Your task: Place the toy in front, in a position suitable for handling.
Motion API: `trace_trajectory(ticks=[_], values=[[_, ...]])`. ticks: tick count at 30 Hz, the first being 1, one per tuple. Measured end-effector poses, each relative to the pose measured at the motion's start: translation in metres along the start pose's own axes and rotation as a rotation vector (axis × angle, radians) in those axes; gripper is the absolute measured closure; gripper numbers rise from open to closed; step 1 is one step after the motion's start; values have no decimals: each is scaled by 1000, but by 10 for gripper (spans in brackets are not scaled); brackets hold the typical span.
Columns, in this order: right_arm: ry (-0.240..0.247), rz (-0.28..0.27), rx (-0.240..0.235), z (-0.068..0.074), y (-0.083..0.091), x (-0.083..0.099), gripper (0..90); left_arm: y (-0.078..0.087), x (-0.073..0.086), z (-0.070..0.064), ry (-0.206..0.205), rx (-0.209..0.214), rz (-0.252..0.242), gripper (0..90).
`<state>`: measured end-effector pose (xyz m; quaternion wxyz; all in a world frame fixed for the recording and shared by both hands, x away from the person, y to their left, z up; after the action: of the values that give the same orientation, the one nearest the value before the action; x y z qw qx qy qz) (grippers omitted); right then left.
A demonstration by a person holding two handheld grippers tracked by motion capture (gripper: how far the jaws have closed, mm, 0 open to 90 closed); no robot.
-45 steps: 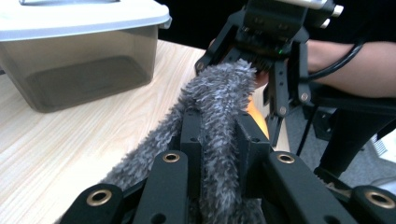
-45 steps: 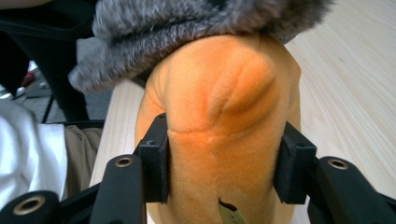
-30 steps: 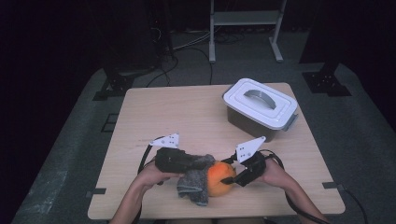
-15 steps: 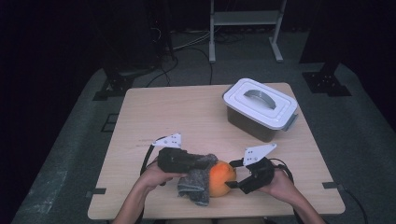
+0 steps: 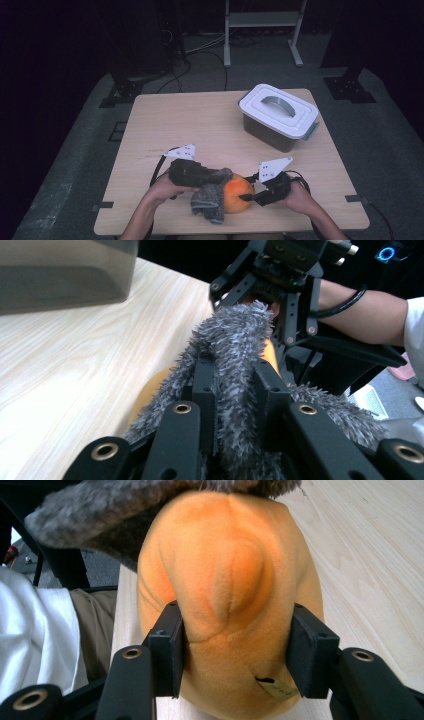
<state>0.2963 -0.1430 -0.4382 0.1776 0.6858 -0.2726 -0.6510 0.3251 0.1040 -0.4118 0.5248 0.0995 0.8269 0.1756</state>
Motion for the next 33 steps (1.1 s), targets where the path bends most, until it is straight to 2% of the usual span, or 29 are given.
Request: trace_trajectory(ticks=[7,11,12,14,15,17,20,21,22,25,27,28,33], values=[[-8,-2,-5,-1,4,4,468,10,7,8,14,-19,2,751],[-1,0,2,0,2,1,468,9,7,9,23,-8,-2,751],[19,9,9,2,0,-2,469,6,4,6,15,0,-2,751],[23,14,13,3,-1,-3,469,4,1,4,-1,-1,3,751],[48,26,25,5,-3,-8,473,-1,-6,-1,-20,8,12,751],[52,28,30,6,-4,-9,474,-4,-10,-3,-32,12,21,751],[83,34,35,11,-9,-15,475,-17,-26,-12,-81,14,66,751],[83,34,35,11,-9,-15,475,-17,-26,-12,-81,14,66,751],[95,33,32,11,-10,-16,475,-23,-30,-14,-98,1,97,751],[73,23,27,9,-8,-12,478,-27,-31,-13,-103,-16,119,751],[66,19,26,8,-7,-10,480,-28,-31,-10,-113,-53,148,751],[60,18,24,6,-5,-8,483,-27,-29,-8,-101,-70,155,751],[52,8,13,2,-1,-3,488,-18,-22,-3,-81,-81,128,750]])
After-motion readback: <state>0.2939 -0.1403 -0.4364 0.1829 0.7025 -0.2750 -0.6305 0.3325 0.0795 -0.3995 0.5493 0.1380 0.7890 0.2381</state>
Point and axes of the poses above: each handheld gripper's, and its own axes: y roughly backward along the jaws, x roughly out of its underside, z roughly to its left, the point moved 3 cm from there along -y, roughly forward along the jaws, and after that the axes turned 7 degrees about y, right-handed, at the moved point
